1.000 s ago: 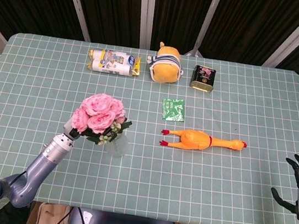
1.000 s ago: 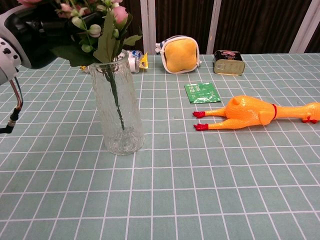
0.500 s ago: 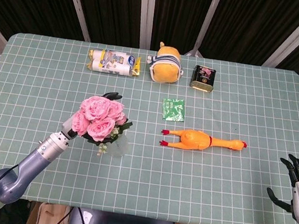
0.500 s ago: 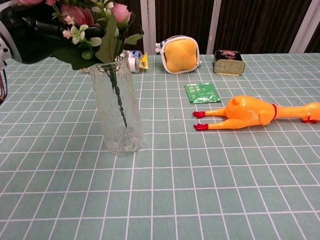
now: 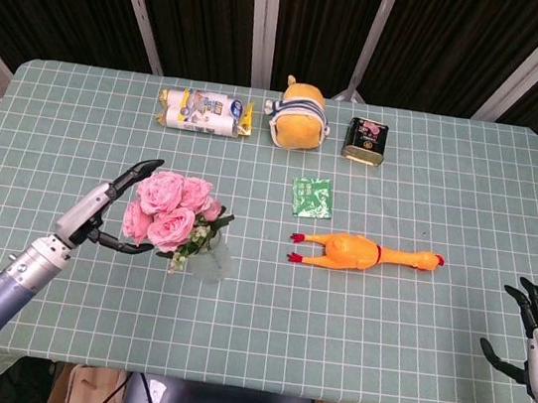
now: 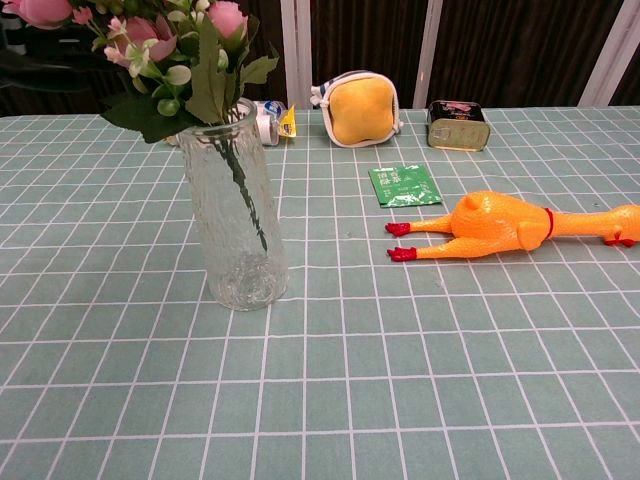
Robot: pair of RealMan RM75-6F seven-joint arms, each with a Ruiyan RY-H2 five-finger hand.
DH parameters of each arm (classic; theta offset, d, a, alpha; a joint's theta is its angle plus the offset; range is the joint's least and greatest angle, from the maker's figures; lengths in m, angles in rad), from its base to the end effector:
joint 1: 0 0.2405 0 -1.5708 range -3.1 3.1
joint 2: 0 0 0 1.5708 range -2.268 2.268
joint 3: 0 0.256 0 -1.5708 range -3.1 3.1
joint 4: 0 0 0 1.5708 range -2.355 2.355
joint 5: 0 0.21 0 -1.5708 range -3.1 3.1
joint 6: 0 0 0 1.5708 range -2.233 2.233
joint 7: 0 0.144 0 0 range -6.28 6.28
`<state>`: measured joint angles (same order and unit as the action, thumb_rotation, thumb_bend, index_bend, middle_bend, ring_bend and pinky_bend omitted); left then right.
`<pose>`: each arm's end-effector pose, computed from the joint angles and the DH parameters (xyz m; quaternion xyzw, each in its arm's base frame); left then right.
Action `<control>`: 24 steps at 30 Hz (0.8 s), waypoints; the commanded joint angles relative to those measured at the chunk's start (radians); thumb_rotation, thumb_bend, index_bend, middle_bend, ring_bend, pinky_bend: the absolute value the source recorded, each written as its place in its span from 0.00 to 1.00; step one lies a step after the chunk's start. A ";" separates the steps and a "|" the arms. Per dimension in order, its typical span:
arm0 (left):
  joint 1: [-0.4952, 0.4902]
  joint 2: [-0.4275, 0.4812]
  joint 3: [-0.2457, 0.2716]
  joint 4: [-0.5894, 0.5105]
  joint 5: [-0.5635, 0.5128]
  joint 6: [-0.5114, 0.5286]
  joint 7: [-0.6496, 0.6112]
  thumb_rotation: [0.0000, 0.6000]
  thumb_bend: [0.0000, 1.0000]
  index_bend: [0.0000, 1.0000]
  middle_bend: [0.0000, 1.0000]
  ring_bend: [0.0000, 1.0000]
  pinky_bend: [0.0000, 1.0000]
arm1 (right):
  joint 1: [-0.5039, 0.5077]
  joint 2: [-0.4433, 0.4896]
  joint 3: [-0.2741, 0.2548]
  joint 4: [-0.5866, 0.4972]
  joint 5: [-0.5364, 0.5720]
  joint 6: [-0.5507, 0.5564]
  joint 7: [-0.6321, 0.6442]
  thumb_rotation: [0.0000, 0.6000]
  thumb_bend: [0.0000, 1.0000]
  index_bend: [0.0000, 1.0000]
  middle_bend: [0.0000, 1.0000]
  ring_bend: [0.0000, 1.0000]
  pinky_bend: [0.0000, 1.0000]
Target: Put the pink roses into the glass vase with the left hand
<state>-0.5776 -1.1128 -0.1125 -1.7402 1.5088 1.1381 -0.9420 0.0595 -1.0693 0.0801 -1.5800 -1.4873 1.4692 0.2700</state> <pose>-0.1701 0.3015 0.1115 -0.5082 -0.6228 -0.5778 0.1415 -0.3252 -0.1799 0.1819 0.5399 -0.4457 0.4416 0.5611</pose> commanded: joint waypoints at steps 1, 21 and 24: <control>0.043 0.073 0.036 -0.028 0.012 0.009 0.000 1.00 0.15 0.02 0.00 0.00 0.00 | -0.001 0.002 -0.002 -0.003 -0.008 0.006 0.001 1.00 0.28 0.19 0.08 0.04 0.00; 0.489 0.029 0.134 -0.075 -0.208 0.534 1.076 1.00 0.18 0.09 0.00 0.00 0.03 | -0.010 -0.006 -0.012 0.004 -0.074 0.072 -0.106 1.00 0.28 0.19 0.08 0.04 0.00; 0.494 0.038 0.131 -0.080 -0.220 0.507 1.062 1.00 0.18 0.07 0.00 0.00 0.02 | -0.009 -0.005 -0.016 0.006 -0.084 0.074 -0.134 1.00 0.28 0.19 0.08 0.04 0.00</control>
<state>-0.0911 -1.0799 0.0106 -1.8079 1.3016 1.6691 0.1288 0.0502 -1.0745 0.0663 -1.5752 -1.5663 1.5415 0.1442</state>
